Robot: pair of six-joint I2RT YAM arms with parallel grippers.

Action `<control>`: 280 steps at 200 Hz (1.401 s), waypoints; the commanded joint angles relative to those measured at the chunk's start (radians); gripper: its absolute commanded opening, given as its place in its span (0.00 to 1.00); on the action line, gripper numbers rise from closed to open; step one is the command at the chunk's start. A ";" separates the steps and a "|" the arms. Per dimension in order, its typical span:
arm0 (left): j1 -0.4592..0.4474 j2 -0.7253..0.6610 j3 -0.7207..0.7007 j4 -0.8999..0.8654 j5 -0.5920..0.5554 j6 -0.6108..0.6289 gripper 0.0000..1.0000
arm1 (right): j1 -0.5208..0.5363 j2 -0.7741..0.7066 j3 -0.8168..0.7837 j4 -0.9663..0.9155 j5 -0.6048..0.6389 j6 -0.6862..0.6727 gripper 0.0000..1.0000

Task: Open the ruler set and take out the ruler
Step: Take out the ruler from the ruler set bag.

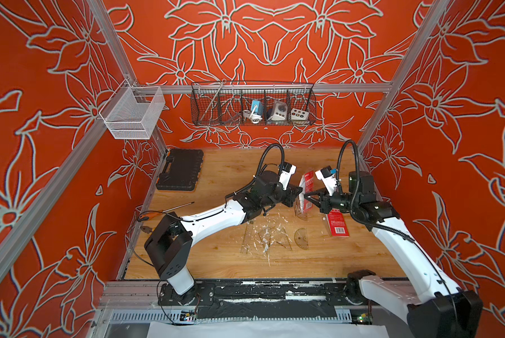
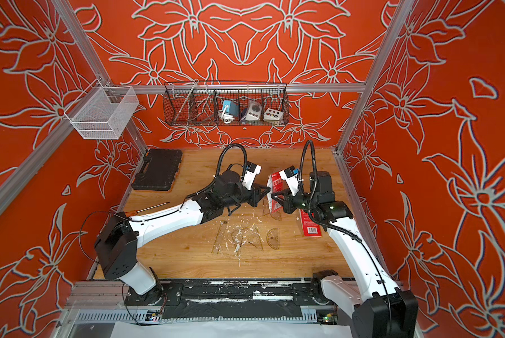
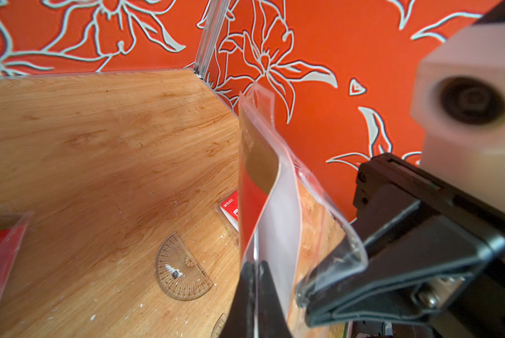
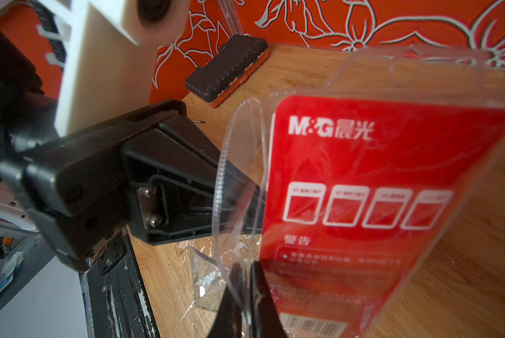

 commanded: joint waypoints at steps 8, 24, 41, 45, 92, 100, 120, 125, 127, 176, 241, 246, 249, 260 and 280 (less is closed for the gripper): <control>0.003 -0.036 0.033 -0.057 -0.021 0.047 0.00 | -0.009 -0.007 -0.016 0.050 -0.002 0.017 0.00; 0.003 -0.037 0.035 -0.076 -0.029 0.058 0.00 | -0.010 -0.007 -0.016 0.056 0.000 0.020 0.00; 0.003 -0.038 0.038 -0.093 -0.030 0.068 0.00 | -0.011 -0.008 -0.016 0.056 -0.002 0.019 0.00; 0.004 -0.040 0.038 -0.096 -0.029 0.070 0.00 | -0.012 -0.009 -0.016 0.054 -0.001 0.019 0.00; 0.011 -0.057 0.043 -0.129 -0.022 0.088 0.00 | -0.025 0.001 -0.033 0.079 0.000 0.027 0.00; 0.011 -0.058 0.043 -0.134 -0.019 0.089 0.00 | -0.028 0.003 -0.039 0.092 0.000 0.034 0.00; 0.012 -0.064 0.044 -0.143 -0.016 0.095 0.00 | -0.035 0.015 -0.053 0.129 -0.006 0.051 0.00; 0.012 -0.063 0.045 -0.146 -0.016 0.097 0.00 | -0.036 0.019 -0.055 0.134 -0.008 0.055 0.00; 0.012 -0.063 0.045 -0.148 -0.016 0.097 0.00 | -0.036 0.020 -0.056 0.137 -0.008 0.057 0.00; 0.016 -0.079 0.032 -0.149 -0.031 0.102 0.00 | -0.047 0.050 -0.076 0.178 -0.016 0.072 0.00; 0.023 -0.129 0.006 -0.124 -0.067 0.097 0.00 | -0.059 0.059 -0.086 0.193 -0.020 0.076 0.00; 0.024 -0.132 0.007 -0.122 -0.070 0.097 0.00 | -0.060 0.060 -0.086 0.193 -0.020 0.076 0.00; 0.025 -0.133 0.007 -0.121 -0.070 0.097 0.00 | -0.061 0.059 -0.085 0.194 -0.020 0.076 0.00; 0.027 -0.134 0.014 -0.123 -0.073 0.098 0.00 | -0.061 0.061 -0.087 0.192 -0.020 0.074 0.00; 0.037 -0.144 0.025 -0.132 -0.074 0.100 0.00 | -0.062 0.060 -0.084 0.186 -0.020 0.071 0.00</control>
